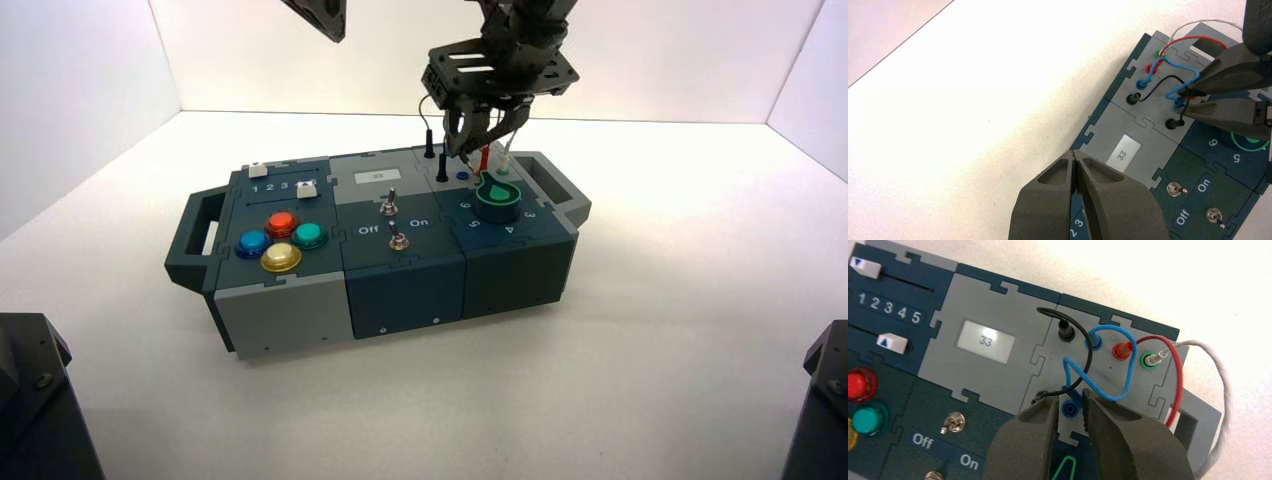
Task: Insert the blue wire.
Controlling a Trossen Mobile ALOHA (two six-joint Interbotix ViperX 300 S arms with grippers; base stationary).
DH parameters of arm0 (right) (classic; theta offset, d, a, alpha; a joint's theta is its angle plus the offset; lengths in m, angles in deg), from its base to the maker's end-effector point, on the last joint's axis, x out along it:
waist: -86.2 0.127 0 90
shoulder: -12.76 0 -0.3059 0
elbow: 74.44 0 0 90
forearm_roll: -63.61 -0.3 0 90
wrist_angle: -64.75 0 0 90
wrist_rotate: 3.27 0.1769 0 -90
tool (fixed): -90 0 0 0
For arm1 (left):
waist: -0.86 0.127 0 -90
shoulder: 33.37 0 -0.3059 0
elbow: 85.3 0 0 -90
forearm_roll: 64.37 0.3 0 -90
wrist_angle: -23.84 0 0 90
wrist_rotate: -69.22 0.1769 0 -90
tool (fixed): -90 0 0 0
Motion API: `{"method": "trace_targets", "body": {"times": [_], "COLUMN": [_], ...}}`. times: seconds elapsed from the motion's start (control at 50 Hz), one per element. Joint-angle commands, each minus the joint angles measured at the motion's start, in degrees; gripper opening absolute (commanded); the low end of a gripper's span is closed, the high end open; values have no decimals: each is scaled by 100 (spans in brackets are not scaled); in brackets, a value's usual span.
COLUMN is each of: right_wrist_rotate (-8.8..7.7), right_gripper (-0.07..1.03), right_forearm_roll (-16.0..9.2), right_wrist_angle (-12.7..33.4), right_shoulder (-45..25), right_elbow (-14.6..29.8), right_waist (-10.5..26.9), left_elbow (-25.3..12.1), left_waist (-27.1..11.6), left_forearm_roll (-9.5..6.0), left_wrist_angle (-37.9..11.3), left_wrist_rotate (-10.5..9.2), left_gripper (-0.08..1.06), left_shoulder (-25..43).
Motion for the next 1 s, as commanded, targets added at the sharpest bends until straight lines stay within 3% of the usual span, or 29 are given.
{"method": "trace_targets", "body": {"times": [0.02, 0.86, 1.0], "right_wrist_rotate": [0, -9, -9], "right_gripper": [27, 29, 33], "right_forearm_roll": [70, 439, 483], "right_wrist_angle": [-105, -264, -272], "right_shoulder": [79, -123, -158], "right_elbow": [88, 272, 290], "right_waist": [35, 35, 35], "left_elbow": [-44, 26, 26], "left_waist": [35, 44, 53], "left_forearm_roll": [0, 0, 0], "left_wrist_angle": [44, 97, 97], "left_wrist_rotate": [44, 97, 114], "left_gripper": [-3, -3, -3], "left_shoulder": [-176, -211, -211]}}
